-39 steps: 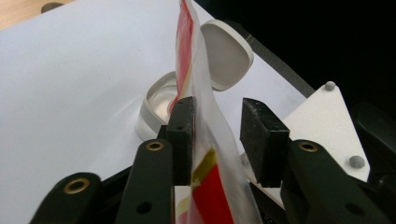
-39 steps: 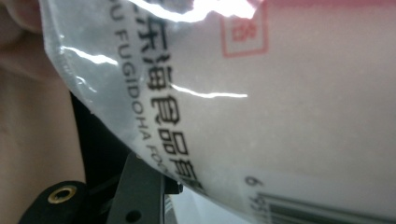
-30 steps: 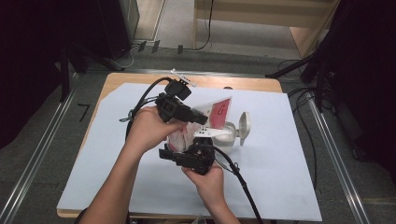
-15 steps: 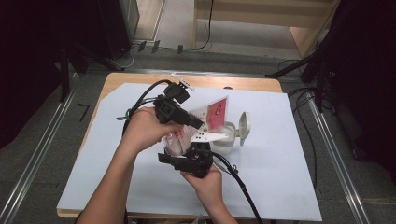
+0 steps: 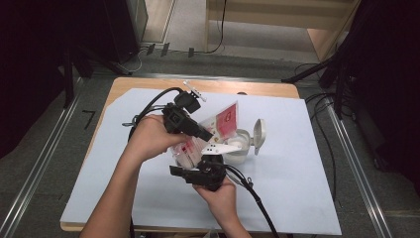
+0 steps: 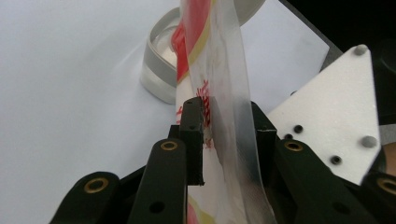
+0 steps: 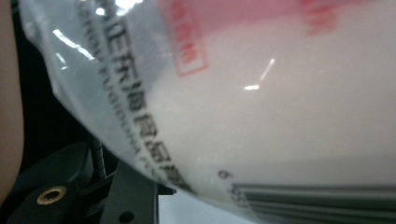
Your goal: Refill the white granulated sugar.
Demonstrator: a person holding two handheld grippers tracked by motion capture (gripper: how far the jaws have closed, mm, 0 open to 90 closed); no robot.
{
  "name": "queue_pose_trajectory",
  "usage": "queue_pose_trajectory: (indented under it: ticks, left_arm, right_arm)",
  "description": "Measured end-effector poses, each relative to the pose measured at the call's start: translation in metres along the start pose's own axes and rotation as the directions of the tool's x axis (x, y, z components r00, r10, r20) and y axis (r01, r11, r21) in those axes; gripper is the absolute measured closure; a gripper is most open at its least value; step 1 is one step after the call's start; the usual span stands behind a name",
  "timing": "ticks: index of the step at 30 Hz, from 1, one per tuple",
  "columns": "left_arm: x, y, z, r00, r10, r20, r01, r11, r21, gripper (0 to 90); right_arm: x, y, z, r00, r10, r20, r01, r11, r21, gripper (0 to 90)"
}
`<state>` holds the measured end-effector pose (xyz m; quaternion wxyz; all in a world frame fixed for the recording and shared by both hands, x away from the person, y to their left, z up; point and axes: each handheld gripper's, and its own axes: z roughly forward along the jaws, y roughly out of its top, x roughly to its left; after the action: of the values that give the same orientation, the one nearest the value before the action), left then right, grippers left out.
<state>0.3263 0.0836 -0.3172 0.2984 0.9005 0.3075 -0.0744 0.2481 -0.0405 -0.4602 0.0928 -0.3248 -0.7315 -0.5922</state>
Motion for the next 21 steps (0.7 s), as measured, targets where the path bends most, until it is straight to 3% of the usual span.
queue_pose_trajectory:
  ticks: [5,21]
  left_arm:
    - [0.004,0.0,0.005,0.9999,-0.006,-0.011,0.006,1.0,-0.007,75.2]
    - [0.011,0.002,0.017,0.9998,0.017,-0.006,-0.017,0.9993,-0.032,76.7]
  right_arm:
    - [-0.007,-0.005,0.0,0.9997,0.014,0.018,-0.015,1.0,0.008,57.5]
    - [-0.014,-0.015,0.003,0.9965,-0.041,0.072,0.038,0.999,0.039,56.3]
